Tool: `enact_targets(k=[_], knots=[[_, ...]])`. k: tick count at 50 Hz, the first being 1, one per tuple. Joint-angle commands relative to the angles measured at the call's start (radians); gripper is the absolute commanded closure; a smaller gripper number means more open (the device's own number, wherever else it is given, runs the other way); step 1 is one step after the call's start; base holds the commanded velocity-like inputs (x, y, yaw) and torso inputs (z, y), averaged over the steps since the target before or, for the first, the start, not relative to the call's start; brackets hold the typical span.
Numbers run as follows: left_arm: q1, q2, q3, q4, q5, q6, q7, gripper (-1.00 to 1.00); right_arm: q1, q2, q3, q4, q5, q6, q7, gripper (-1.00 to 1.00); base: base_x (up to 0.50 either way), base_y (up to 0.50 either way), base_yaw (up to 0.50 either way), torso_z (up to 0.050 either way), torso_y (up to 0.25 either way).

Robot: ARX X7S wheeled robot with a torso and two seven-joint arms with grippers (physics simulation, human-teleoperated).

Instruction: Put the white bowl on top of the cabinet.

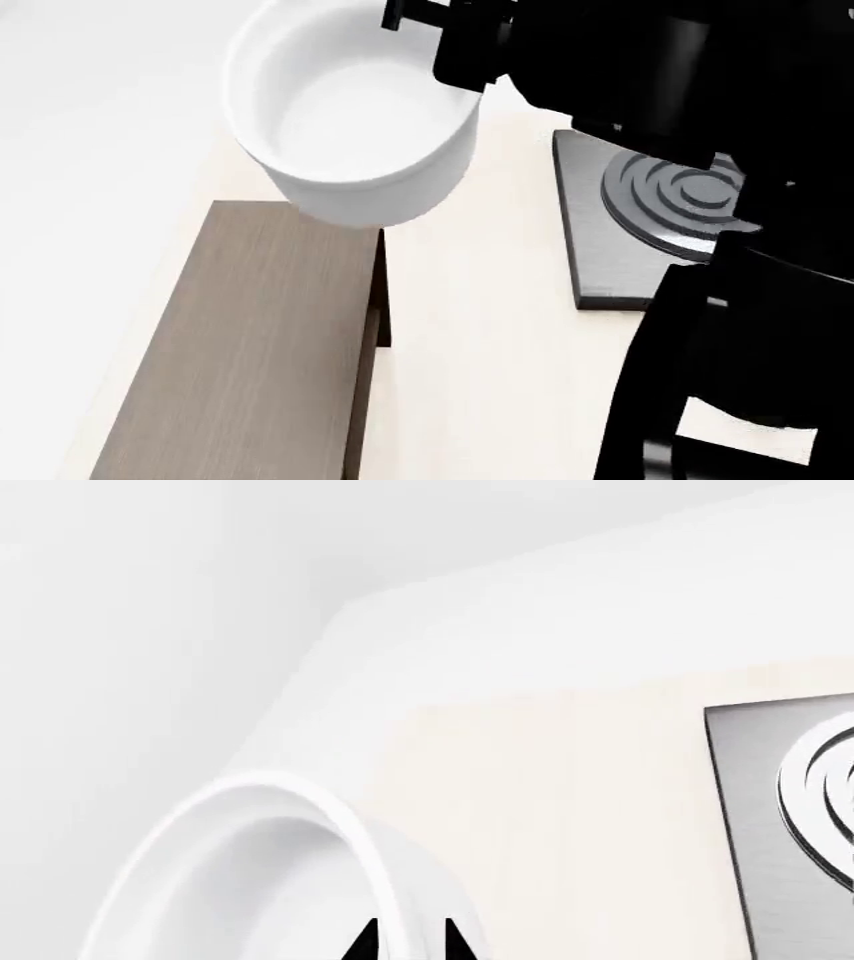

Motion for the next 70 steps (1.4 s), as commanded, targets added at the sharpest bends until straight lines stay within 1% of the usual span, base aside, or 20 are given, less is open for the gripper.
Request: enact_targets(k=[1,6,15,16,21,23,24,26,28,29,35,43,51,60,70], knots=[[0.0,-0.001,0.003,-0.002,0.0,0.001,-0.003,-1.0,-0.039,0.046,-0.021,-0.043,0.468,0.015,0.319,1.0,0.0,0.0,0.0,0.0,0.0],[-0.001,0.0,0.01,-0.01,0.003,0.007,0.0,-1.0,-0.057,0.049,-0.044,-0.038,0.503,-0.001,0.336,1.0,0.0,0.0,0.0,0.0,0.0],[-0.001,0.0,0.011,-0.016,0.001,0.012,0.0,-1.0,-0.083,0.023,-0.048,-0.06,0.613,0.006,0.439,1.0,0.0,0.0,0.0,0.001,0.001],[-0.001,0.001,0.012,-0.024,0.004,0.018,0.001,-1.0,-0.092,0.016,-0.044,-0.067,0.654,0.018,0.477,1.0,0.0,0.0,0.0,0.0,0.0],[-0.001,-0.001,0.013,-0.014,0.002,0.01,-0.003,-1.0,-0.105,0.016,-0.059,-0.07,0.737,0.011,0.535,1.0,0.0,0.0,0.0,0.0,0.0],[0.0,-0.004,0.022,-0.018,0.023,0.02,-0.009,-1.0,-0.113,0.016,-0.069,-0.082,0.805,0.018,0.591,1.0,0.0,0.0,0.0,0.0,0.0],[0.0,0.0,0.013,-0.018,0.0,0.013,-0.001,-1.0,-0.115,0.018,-0.076,-0.084,0.826,0.014,0.604,1.0,0.0,0.0,0.0,0.0,0.01],[0.0,-0.003,0.02,-0.017,0.012,0.015,-0.006,-1.0,-0.116,0.018,-0.086,-0.083,0.86,0.008,0.628,1.0,0.0,0.0,0.0,0.0,0.0],[0.0,-0.005,0.021,-0.018,0.016,0.018,-0.007,-1.0,-0.119,0.02,-0.096,-0.087,0.882,0.001,0.644,1.0,0.0,0.0,0.0,0.0,0.0],[-0.001,-0.002,0.011,-0.015,-0.007,0.009,-0.001,-1.0,-0.12,0.018,-0.099,-0.088,0.895,-0.002,0.651,1.0,0.0,0.0,0.0,0.0,0.0],[0.0,-0.006,0.016,-0.02,0.005,0.016,-0.005,-1.0,-0.14,0.015,-0.128,-0.105,0.933,-0.02,0.67,1.0,0.0,0.0,0.0,0.0,0.0],[0.0,-0.006,0.017,-0.019,0.003,0.014,-0.008,-1.0,-0.163,0.012,-0.145,-0.129,1.035,-0.03,0.749,1.0,0.0,0.0,0.0,0.001,0.001],[0.0,-0.004,0.023,-0.03,0.005,0.024,-0.006,-1.0,-0.183,0.016,-0.175,-0.149,1.087,-0.046,0.782,1.0,0.0,0.0,0.0,0.0,0.001],[0.0,-0.005,0.026,-0.033,0.006,0.023,-0.007,-1.0,-0.212,0.021,-0.217,-0.149,1.021,-0.079,0.699,1.0,0.0,0.0,0.0,0.0,0.0],[0.0,-0.007,0.028,-0.033,0.004,0.022,-0.008,-1.0,-0.235,0.028,-0.255,-0.142,0.984,-0.108,0.64,1.0,0.0,0.0,0.0,0.001,0.001]])
